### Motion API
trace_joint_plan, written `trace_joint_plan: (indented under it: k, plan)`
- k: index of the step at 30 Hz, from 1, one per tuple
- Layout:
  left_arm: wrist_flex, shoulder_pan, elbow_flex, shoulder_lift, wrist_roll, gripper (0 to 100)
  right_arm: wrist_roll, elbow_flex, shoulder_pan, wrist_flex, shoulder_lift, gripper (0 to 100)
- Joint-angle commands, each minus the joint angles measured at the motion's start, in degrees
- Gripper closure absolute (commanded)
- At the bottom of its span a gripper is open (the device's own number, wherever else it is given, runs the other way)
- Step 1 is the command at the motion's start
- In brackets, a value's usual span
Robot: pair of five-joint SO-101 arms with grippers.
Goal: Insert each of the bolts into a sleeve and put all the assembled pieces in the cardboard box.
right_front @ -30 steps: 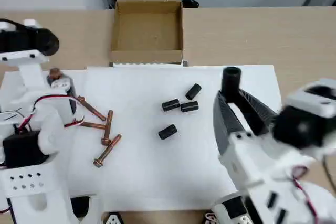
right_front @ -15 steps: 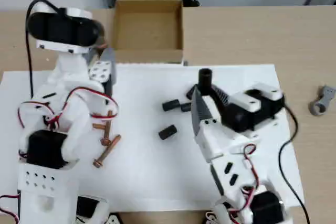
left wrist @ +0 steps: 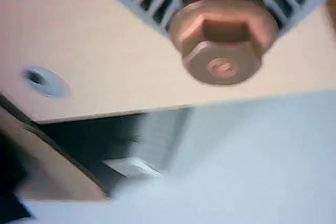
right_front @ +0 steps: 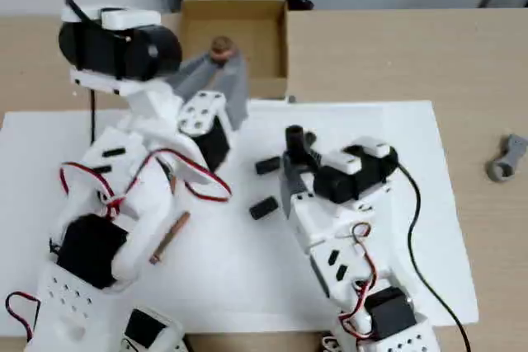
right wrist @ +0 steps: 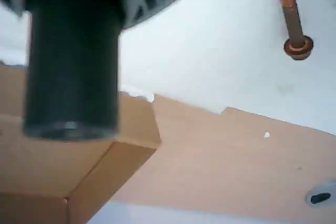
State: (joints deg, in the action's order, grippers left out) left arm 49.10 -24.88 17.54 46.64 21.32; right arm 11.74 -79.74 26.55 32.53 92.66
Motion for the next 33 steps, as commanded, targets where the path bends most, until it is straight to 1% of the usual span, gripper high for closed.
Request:
trace_joint_plan:
  k: [1, 7, 11, 14, 17, 20, 25, 30, 33]
  plan:
    - [-1.85, -3.52, -3.21, 0.97, 0.79, 99, -0.62, -0.79, 0.57, -2.86, 0.57, 99.5]
    - [-1.93, -8.18, -3.38, -2.37, 0.62, 99, -0.53, -1.58, 0.66, -3.12, 1.01, 99.5]
    - [-4.92, -8.26, -3.30, -7.30, 0.53, 99, -0.44, -1.58, 0.84, -3.12, 1.01, 99.5]
    - [-7.38, -8.18, -3.38, -10.64, -0.18, 99, -0.44, -1.58, 2.51, -3.12, 1.10, 99.5]
    - [-7.82, -8.26, -3.38, -13.10, -1.41, 99, -0.44, -1.49, 4.26, -3.47, 1.10, 99.5]
    - [-7.56, -8.00, -3.38, -13.98, -1.41, 99, -0.44, -1.58, 4.26, -5.76, 1.10, 99.5]
    - [-4.13, -7.56, -5.32, -13.89, -1.14, 99, -0.44, -1.67, 4.00, -8.04, 1.10, 99.5]
    - [-0.09, -2.46, -13.14, -12.66, 2.46, 99, -0.35, -2.11, 4.00, -9.54, 1.10, 99.5]
    - [2.29, -2.20, -14.29, -12.66, 2.64, 99, -0.35, -3.16, 4.00, -11.74, 1.10, 99.5]
